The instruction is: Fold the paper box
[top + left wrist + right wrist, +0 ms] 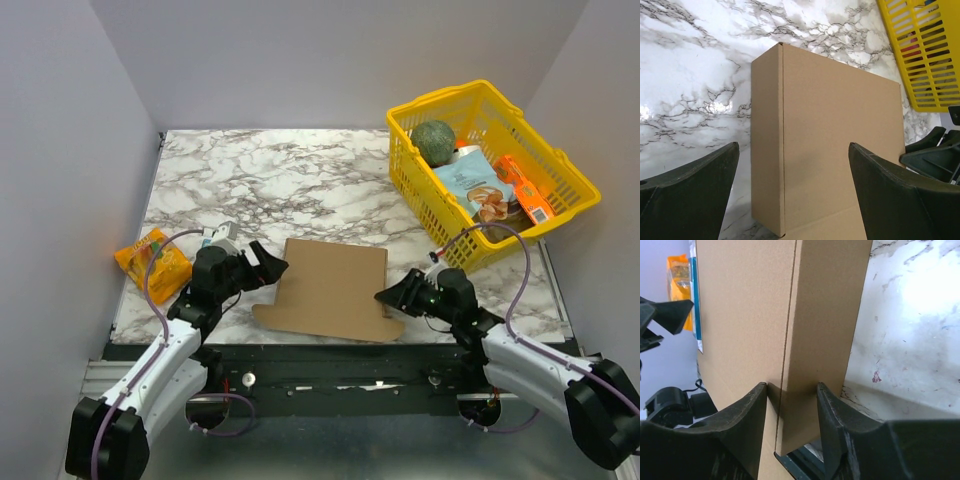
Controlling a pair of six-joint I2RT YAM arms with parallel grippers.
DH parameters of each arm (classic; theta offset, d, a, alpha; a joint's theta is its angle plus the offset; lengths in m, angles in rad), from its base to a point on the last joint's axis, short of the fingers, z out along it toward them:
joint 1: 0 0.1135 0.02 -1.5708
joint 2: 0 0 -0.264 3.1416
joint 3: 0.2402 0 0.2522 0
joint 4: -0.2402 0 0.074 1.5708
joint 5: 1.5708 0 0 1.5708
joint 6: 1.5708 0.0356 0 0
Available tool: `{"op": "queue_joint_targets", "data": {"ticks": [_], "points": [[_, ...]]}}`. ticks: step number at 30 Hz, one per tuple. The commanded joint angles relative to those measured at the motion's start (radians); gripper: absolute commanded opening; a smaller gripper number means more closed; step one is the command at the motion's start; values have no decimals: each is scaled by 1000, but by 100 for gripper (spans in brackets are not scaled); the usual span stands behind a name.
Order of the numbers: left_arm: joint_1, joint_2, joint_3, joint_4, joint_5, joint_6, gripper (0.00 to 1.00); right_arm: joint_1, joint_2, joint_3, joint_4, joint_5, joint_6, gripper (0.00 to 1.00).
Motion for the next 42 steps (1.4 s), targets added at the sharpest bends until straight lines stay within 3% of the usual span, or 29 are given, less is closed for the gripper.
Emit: {"op": "queue_joint_targets", "data": {"ticks": [1,7,16,32,39,42], "points": [[18,-30,-35,15,33,-38,99,-1,-16,-89,-128,47,81,8],[29,-35,-38,6,54,-38,99,-12,-131,-168,-166,81,150,3],[35,-30,-81,40,58,-62,99,-26,-324,-175,-375,179,153,1],[35,97,-101,130,183,-58,99,-26,-314,-145,-412,205,133,0],[35,160,-137,297,284,-131,98,-27,-318,-121,-423,217,104,1],[32,197,-159,438,350,-202,88,-26,-314,-102,-433,222,53,1]]}}
